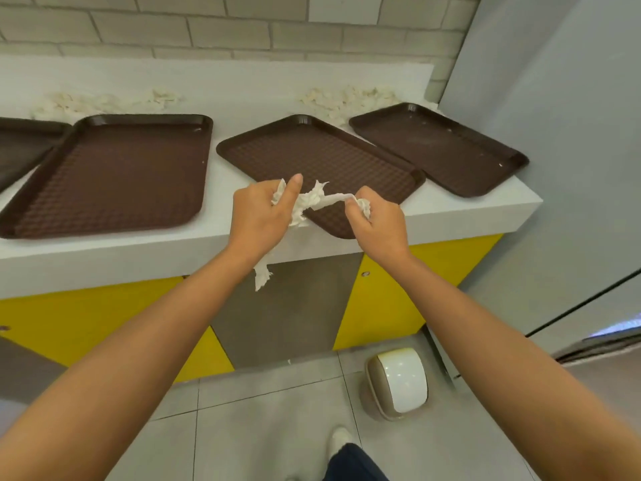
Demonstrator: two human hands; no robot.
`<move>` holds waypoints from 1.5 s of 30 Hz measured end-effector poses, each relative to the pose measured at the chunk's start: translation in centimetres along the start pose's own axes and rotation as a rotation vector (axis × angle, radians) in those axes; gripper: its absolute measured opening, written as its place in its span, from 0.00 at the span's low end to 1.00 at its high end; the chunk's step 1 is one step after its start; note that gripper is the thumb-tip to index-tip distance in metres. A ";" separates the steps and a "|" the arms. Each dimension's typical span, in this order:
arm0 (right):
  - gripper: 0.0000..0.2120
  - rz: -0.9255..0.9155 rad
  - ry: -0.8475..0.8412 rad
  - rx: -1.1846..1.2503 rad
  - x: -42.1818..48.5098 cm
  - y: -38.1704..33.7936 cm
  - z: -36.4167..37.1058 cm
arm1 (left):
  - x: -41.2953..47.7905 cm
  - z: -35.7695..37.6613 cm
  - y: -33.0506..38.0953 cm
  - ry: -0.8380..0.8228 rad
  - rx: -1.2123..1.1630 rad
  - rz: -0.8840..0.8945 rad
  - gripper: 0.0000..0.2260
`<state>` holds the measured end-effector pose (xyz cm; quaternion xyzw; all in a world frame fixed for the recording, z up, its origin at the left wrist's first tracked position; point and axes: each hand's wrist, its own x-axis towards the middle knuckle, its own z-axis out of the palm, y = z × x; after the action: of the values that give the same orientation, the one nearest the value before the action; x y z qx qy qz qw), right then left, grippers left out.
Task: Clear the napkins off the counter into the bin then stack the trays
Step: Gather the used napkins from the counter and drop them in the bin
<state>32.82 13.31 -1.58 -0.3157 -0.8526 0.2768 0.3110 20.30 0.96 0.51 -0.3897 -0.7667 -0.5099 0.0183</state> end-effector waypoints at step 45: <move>0.16 0.669 -0.594 -0.086 -23.9 45.6 0.7 | -27.2 40.7 -9.6 -0.266 0.090 -0.742 0.26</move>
<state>63.51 25.68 -41.02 -0.4936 -0.7667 0.4049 -0.0673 48.36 15.91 -38.00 -0.1477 -0.8727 -0.3928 -0.2494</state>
